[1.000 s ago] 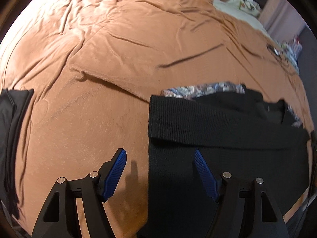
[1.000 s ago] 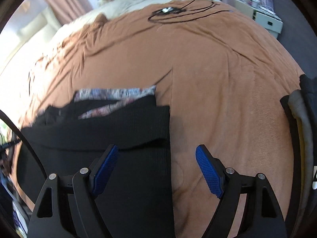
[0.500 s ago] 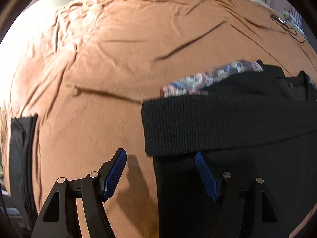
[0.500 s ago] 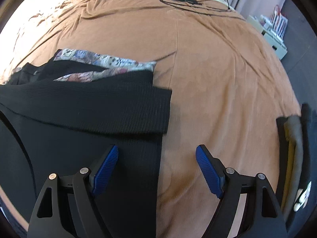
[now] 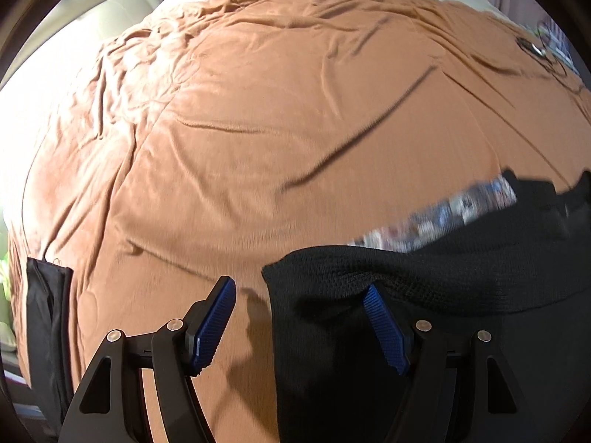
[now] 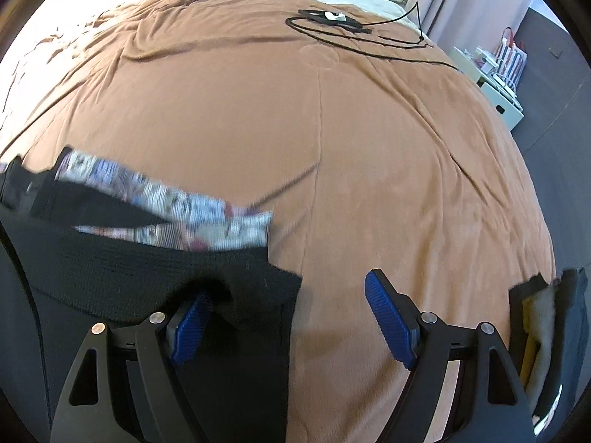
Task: Fold small clothes
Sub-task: 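Grasp the folded shirt edge again with both grippers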
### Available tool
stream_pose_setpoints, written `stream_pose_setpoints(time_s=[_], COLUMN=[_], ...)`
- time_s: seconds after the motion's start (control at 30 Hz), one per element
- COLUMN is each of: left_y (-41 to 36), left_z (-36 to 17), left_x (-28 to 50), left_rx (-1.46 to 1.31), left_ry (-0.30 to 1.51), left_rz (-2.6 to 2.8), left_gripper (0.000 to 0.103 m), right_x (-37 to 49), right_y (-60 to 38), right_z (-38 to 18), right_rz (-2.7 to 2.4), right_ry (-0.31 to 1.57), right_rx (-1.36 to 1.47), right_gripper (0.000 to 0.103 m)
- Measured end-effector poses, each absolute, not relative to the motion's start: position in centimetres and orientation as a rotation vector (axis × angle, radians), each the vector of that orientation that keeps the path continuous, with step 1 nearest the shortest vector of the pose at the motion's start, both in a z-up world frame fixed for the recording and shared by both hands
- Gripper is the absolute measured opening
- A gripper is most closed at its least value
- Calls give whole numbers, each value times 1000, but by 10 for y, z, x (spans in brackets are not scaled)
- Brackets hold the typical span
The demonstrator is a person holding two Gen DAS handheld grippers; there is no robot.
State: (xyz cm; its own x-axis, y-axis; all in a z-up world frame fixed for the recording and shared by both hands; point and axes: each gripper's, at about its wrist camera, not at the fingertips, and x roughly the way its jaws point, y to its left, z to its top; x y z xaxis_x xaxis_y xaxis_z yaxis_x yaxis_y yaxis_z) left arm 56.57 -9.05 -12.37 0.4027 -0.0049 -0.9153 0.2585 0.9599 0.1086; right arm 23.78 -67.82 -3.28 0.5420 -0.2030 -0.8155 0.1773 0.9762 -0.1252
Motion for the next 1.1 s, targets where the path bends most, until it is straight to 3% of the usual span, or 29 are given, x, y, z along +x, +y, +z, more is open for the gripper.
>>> stream_pose_setpoints(time_s=[0.5,0.7,0.87,0.93,1.0,1.07,1.1], left_y=[-56,-60,-70,-71,-68,-64,-61], left_z=[-98,-106,-126,-134,-136,-133,-130], left_x=[589,584,591,594,594,592,592], left_rx=[67,17,25,23,-8,-16,-19], left_ry=[1090,1126,1172,1190,1181,1160,1150], left_rz=[-174,-283,-281,-287,-292,-284,-283], left_gripper=[73,71,56,42,14,7,5], right_x=[251,240,249,253,259,264,267], right_y=[-694,-703,-710,-718,-725,-727,-726], right_z=[-17,-33,-50,-57,-59,-57,-53], right_rz=[-254,-107,-59,-51,-34,-17,-21], right_ry=[873,911,951,961,959,952,944], right_rx=[85,193,254,308,347,350,328], right_gripper=[79,61,40,37,28,13,11])
